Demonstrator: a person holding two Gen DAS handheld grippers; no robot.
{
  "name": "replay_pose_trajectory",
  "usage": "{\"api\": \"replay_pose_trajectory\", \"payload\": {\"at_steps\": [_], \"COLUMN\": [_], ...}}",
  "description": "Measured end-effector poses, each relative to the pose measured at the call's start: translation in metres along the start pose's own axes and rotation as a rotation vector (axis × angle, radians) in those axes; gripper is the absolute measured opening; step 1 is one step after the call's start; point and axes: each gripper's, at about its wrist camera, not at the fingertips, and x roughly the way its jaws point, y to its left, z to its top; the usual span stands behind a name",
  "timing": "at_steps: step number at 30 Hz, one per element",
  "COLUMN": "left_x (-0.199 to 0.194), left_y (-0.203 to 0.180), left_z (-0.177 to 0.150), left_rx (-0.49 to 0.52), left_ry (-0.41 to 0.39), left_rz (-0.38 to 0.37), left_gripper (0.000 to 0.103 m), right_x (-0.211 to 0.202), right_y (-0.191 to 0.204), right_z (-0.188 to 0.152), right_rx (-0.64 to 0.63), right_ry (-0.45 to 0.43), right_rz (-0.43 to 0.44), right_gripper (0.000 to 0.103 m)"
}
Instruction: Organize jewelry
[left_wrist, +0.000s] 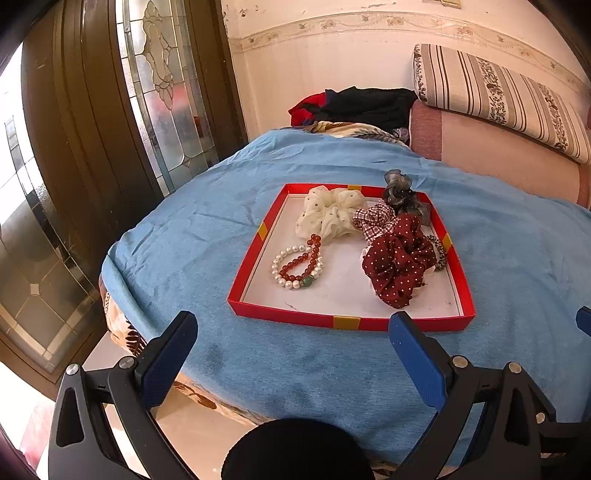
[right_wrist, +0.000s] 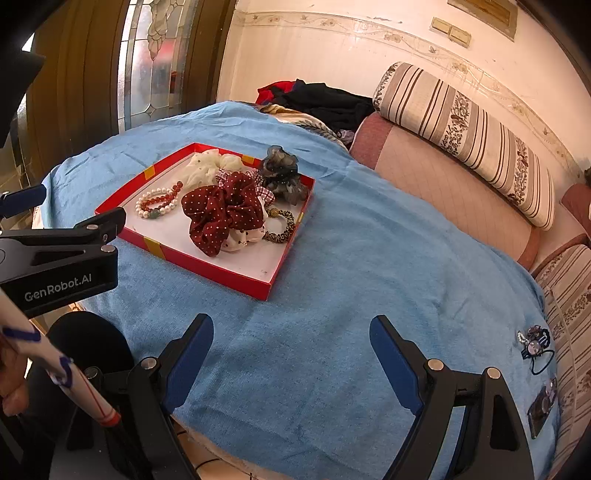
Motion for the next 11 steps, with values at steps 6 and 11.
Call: {"api": "replay_pose_trajectory", "payload": {"at_steps": [6, 11], "left_x": [0.0023, 0.0002], "left_y": [0.0056, 0.0104], "left_z": [0.0005, -0.0022], "left_rx": [-0.008, -0.016], "left_ry": [0.02, 0.024], "left_rz": [-0.037, -0.043], "left_gripper": [0.103, 0.103], "right_x": [-0.0008, -0.0018], "right_y": [0.0002, 0.0005], "right_z": [-0.0002, 0.0001], "right_rx": [0.0, 0.007], "right_ry": [0.0, 0.002], "right_rz": [0.0, 0.002], "right_gripper": [0.09, 0.09]}}
